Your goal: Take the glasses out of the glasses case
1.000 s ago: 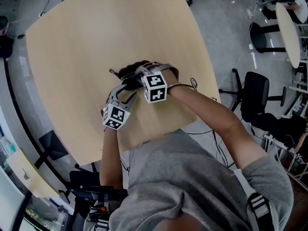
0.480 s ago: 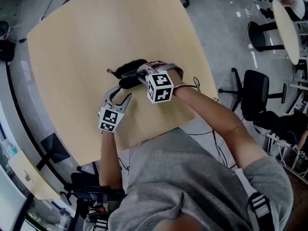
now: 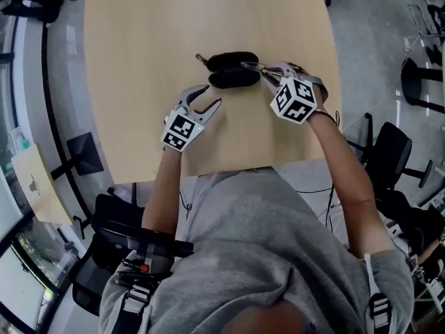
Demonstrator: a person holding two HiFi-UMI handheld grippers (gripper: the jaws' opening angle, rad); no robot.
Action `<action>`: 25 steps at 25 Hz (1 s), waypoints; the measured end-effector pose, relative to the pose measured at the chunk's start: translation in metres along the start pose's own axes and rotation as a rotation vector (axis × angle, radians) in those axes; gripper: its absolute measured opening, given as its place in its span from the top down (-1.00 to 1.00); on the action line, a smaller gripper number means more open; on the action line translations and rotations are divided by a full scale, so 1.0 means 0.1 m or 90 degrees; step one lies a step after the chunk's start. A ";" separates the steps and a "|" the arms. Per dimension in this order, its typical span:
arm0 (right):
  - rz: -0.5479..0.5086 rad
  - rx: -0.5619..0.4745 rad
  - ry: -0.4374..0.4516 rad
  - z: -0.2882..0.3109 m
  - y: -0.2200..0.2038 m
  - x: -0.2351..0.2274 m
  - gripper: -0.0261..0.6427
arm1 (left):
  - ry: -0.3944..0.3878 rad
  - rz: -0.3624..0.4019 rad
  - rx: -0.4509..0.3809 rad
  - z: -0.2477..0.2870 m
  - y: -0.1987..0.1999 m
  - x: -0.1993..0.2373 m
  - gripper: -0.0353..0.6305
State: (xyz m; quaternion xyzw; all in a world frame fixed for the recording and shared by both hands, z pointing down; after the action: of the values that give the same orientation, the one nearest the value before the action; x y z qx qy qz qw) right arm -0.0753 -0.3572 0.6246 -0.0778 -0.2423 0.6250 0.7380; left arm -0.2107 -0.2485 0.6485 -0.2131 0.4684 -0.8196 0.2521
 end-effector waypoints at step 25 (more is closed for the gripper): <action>0.055 0.138 0.021 0.40 -1.31 0.42 0.72 | 0.090 -0.009 -0.011 -0.61 0.01 -0.29 0.29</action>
State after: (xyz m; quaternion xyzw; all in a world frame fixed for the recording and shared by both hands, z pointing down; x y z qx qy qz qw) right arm 0.0267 -0.3519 0.7252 -0.0182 -0.1576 0.6775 0.7183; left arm -0.2239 -0.1908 0.6154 -0.1599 0.4903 -0.8305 0.2105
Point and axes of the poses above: the fingertips, and each gripper's own axes: z forward along the fingers, x to its left, y out of its top, the point moved 3 cm from there along -z, backward along the fingers, and after that the axes turned 1 degree about -x, right-handed, at the moved point
